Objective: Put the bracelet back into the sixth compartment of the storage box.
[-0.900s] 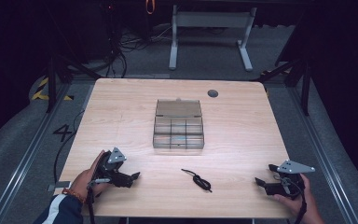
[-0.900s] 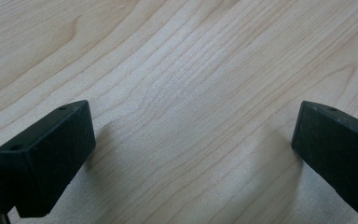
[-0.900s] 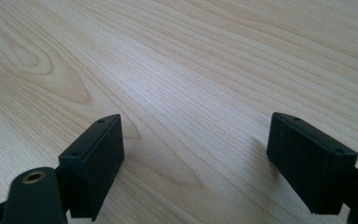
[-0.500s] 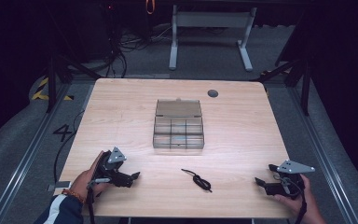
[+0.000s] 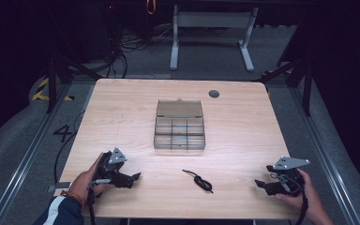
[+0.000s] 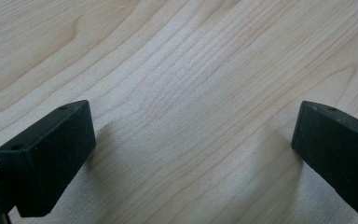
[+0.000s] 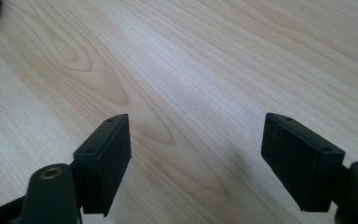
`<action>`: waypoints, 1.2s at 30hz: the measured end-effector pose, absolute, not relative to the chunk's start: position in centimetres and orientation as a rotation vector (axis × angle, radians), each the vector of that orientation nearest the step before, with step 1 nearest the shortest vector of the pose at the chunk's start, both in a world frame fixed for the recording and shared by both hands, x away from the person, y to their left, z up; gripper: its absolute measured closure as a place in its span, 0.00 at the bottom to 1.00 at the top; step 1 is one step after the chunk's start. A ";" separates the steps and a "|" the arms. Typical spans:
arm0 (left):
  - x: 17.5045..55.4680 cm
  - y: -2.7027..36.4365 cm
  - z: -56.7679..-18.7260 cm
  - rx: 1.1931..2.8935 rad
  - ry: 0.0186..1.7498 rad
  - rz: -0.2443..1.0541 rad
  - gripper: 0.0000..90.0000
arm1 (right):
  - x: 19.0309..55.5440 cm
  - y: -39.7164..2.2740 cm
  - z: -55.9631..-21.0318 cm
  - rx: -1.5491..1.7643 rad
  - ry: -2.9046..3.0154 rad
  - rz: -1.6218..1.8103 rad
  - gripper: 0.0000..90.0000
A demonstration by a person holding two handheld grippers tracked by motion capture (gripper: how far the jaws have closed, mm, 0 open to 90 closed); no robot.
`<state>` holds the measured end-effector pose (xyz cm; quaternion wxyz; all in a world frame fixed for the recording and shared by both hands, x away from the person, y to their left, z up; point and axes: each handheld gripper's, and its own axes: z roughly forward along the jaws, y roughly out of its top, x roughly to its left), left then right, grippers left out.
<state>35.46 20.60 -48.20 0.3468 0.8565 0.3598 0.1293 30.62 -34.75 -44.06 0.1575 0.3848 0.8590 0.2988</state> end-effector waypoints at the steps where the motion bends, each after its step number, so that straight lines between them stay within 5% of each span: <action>1: 35.5 20.6 -48.2 2.222 0.934 0.336 0.00 | 30.7 -34.5 -43.8 1.092 2.464 0.855 0.27; 36: 35.5 20.6 -48.2 2.222 0.933 0.335 0.00 | 32.3 -21.8 -41.1 0.692 2.783 0.771 0.39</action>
